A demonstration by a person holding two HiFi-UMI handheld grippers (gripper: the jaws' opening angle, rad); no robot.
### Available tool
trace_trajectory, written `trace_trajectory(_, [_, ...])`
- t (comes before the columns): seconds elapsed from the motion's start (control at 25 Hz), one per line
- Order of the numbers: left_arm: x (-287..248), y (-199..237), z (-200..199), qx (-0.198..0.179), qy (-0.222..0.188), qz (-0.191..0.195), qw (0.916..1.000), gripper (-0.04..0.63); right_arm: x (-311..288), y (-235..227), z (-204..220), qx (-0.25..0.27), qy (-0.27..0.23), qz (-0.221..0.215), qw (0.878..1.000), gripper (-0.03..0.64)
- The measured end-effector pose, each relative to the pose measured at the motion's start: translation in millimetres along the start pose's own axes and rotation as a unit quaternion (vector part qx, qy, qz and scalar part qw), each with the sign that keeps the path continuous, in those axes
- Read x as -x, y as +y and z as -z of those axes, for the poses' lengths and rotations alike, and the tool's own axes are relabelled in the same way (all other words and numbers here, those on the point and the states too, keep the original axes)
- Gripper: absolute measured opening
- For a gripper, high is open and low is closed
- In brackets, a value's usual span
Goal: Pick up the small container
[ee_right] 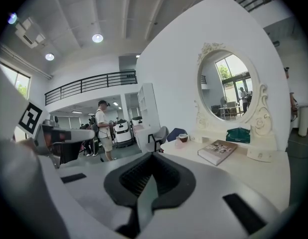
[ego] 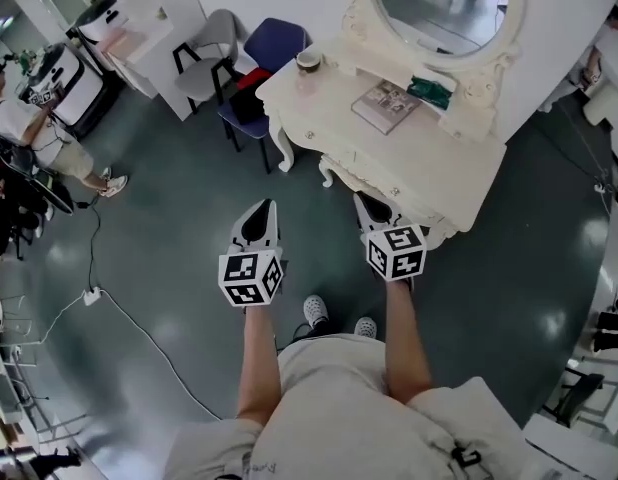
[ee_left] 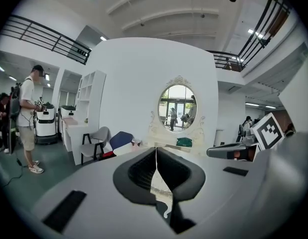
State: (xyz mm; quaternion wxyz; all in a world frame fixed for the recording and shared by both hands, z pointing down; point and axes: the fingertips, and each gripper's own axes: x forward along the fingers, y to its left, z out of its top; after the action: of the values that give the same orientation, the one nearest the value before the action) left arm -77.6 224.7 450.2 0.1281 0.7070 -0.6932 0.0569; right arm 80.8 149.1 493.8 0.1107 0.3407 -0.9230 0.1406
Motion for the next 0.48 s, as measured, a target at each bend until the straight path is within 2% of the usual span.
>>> trace_trajectory(0.28, [-39.0,34.1,11.0,0.016,0.001,0.039,0.9991,0.029,-48.3,4.4,-2.7,-0.004,-0.002,0.016,1.000,0.006])
trace_trajectory(0.48, [-57.5,59.8,11.7,0.022,0.005,0.047,0.9987,0.029,-75.4,5.2,-2.5,0.005,0.007,0.026,1.000,0.005])
